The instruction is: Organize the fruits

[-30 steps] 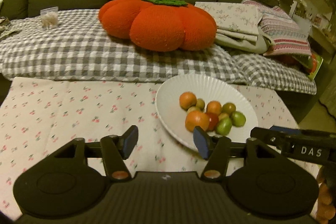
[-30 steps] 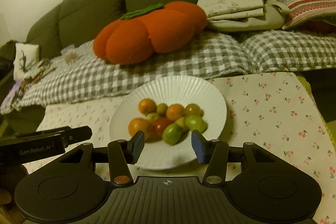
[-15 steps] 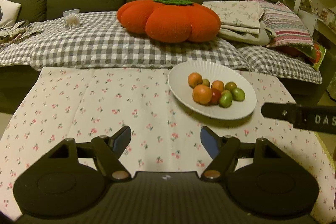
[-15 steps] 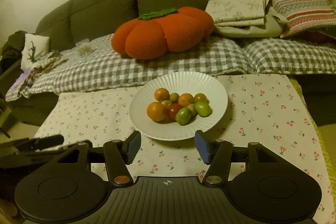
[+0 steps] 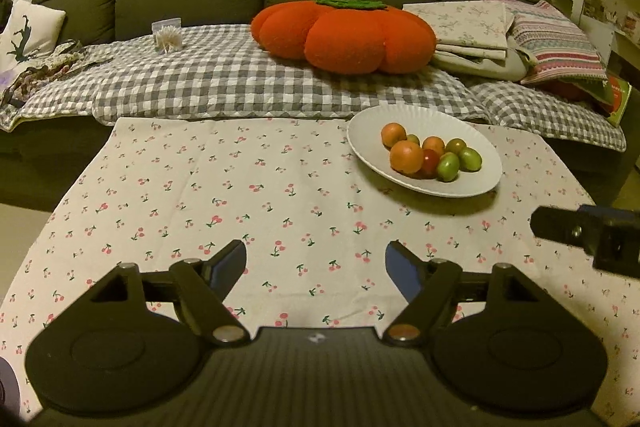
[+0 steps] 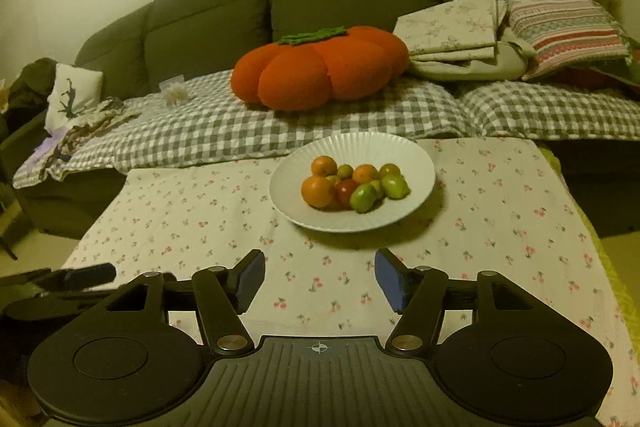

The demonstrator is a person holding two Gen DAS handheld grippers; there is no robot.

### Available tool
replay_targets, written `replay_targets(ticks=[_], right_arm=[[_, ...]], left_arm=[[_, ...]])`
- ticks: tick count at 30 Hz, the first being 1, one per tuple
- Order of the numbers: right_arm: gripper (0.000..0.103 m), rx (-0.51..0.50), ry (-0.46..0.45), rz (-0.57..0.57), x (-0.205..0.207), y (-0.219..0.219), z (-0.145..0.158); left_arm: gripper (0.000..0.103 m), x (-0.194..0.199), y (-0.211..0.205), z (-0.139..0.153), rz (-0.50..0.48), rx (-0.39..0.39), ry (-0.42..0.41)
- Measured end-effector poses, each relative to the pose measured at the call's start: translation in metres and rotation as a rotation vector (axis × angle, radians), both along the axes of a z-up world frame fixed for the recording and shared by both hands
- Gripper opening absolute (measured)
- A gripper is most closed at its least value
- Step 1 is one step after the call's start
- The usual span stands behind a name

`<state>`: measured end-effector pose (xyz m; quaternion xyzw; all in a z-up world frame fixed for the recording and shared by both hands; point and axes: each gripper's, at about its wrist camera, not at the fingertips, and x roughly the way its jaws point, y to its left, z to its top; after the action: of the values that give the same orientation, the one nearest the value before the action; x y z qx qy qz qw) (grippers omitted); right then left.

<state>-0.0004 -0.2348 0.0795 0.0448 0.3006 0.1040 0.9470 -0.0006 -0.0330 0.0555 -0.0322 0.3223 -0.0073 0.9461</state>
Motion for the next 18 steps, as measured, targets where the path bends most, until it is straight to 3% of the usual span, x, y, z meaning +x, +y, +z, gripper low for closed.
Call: replay_targets(ticks=[6,11,13,18], right_arm=[[0.061,-0.013,0.008,-0.022,0.0,0.0,-0.005],[0.073,-0.017,0.028,-0.02,0.0,0.002,-0.012],[0.083,-0.023,0.024,-0.019,0.0,0.004,-0.013],[0.091,-0.029,0.025,-0.024,0.0,0.005,-0.015]], left_arm=[[0.081,-0.002,0.0,0.001,-0.003,0.022,-0.02],[0.087,-0.002,0.003,0.001,0.0,0.011,-0.016],[0.089,-0.002,0.004,0.001,0.001,0.011,-0.017],[0.095,-0.001,0.006,0.003,0.011,0.008,-0.021]])
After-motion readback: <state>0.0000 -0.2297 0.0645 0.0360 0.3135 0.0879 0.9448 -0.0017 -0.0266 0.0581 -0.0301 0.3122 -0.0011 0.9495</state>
